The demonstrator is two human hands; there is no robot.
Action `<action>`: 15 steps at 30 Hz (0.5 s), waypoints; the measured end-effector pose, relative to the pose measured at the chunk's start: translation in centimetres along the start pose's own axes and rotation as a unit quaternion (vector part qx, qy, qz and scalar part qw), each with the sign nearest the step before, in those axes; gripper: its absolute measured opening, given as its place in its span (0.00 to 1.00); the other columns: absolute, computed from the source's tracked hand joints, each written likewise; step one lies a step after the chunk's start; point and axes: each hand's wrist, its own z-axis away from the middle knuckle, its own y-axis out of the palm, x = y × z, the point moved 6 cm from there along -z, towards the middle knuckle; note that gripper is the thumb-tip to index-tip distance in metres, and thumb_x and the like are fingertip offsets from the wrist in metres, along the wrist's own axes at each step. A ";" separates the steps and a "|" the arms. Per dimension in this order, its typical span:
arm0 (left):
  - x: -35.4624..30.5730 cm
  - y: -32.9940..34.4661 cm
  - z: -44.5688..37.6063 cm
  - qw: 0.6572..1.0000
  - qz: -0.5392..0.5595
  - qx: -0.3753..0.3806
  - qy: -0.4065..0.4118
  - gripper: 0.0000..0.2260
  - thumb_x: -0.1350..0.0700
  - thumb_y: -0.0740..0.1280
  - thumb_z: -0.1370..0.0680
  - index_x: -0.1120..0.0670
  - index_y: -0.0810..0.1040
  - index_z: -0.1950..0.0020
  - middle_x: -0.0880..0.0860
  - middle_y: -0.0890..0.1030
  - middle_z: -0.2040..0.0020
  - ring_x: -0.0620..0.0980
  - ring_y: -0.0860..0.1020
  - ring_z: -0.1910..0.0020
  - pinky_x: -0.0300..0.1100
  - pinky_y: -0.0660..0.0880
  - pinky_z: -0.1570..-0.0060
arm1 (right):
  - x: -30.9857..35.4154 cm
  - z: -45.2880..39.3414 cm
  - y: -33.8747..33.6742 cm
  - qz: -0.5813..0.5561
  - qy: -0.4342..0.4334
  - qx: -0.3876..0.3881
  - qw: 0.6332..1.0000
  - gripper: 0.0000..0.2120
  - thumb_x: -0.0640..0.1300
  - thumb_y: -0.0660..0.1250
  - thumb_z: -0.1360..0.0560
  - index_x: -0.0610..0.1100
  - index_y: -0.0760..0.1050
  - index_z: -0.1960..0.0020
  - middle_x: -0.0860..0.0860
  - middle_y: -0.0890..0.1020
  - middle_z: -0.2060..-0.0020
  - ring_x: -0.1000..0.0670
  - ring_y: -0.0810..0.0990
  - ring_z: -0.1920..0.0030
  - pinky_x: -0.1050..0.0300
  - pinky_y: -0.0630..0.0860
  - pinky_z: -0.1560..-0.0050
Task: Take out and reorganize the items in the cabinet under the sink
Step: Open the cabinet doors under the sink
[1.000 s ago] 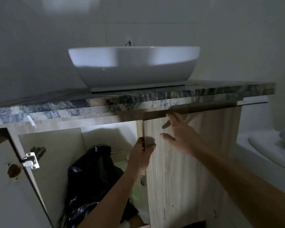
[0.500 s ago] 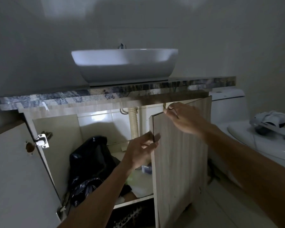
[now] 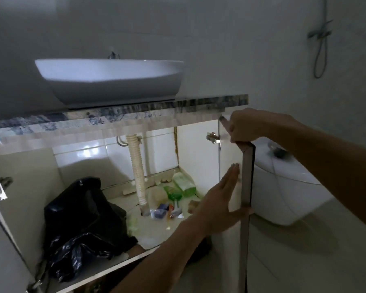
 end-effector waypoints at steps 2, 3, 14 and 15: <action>-0.8 1.9 -1.4 0.999 -0.023 0.006 0.028 0.45 0.44 0.67 0.24 0.36 0.29 0.29 0.39 0.37 0.24 0.43 0.48 0.25 0.49 0.60 0.27 | -1.3 0.5 -0.2 0.035 0.019 0.003 0.999 0.06 0.42 0.67 0.26 0.40 0.75 0.52 0.49 0.75 0.68 0.53 0.74 0.69 0.62 0.71 0.64; -1.2 2.6 -2.1 0.999 -0.027 0.006 0.042 0.45 0.44 0.67 0.24 0.38 0.29 0.28 0.39 0.35 0.24 0.43 0.47 0.24 0.48 0.60 0.27 | -1.9 0.8 -0.3 0.050 0.032 0.006 0.998 0.05 0.41 0.67 0.26 0.40 0.74 0.51 0.49 0.74 0.68 0.53 0.73 0.69 0.62 0.70 0.67; -5.0 11.1 -8.0 0.989 -0.043 0.131 0.049 0.41 0.48 0.65 0.22 0.45 0.35 0.23 0.47 0.33 0.23 0.57 0.55 0.24 0.55 0.64 0.30 | -9.4 2.8 3.3 0.140 0.158 -0.067 0.975 0.19 0.41 0.59 0.23 0.39 0.67 0.34 0.45 0.75 0.47 0.44 0.76 0.48 0.49 0.73 0.46; -5.1 11.6 -8.3 0.987 -0.043 0.146 0.045 0.42 0.48 0.65 0.22 0.46 0.35 0.23 0.47 0.32 0.23 0.58 0.55 0.24 0.55 0.65 0.30 | -10.1 3.0 3.9 0.159 0.156 -0.082 0.972 0.22 0.42 0.60 0.24 0.40 0.63 0.31 0.44 0.73 0.40 0.42 0.74 0.42 0.46 0.70 0.40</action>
